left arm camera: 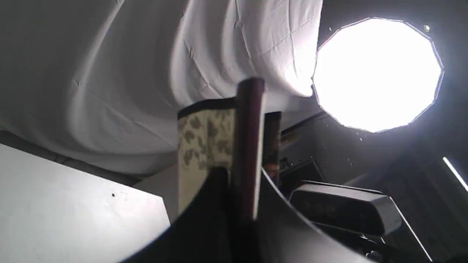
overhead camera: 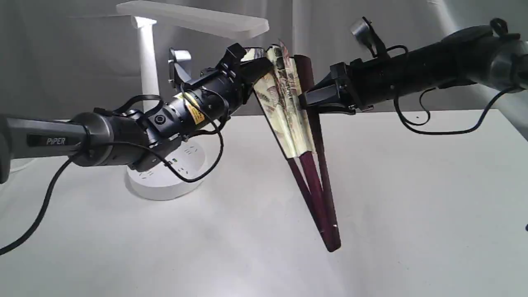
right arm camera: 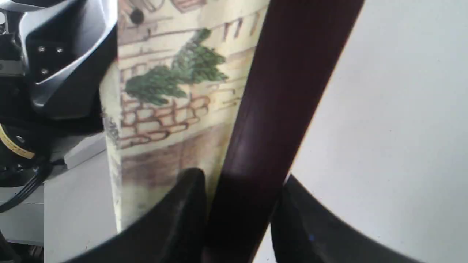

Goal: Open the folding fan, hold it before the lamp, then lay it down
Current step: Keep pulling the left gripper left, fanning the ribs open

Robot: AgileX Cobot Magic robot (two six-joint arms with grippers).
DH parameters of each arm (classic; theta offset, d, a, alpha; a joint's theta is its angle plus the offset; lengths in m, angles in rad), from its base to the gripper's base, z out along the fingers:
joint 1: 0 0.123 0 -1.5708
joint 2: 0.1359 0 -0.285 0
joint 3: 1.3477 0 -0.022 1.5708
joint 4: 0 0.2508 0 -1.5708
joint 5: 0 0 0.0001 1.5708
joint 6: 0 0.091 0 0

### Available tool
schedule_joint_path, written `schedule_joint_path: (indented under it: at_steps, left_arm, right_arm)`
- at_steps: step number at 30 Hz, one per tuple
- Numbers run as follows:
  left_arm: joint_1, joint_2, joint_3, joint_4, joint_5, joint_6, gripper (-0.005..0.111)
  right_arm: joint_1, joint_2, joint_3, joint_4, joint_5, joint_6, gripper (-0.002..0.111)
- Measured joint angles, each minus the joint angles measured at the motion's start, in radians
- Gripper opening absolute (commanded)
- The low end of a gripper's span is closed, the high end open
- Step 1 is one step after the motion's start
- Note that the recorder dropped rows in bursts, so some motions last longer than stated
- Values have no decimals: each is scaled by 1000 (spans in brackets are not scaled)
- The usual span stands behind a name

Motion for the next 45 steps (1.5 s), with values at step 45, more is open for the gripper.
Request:
schedule_joint_path:
  at_steps: [45]
  left_arm:
    - [95, 0, 0, 425, -59, -377, 0]
  right_arm:
    - [-149, 0, 0, 10, 2, 89, 0]
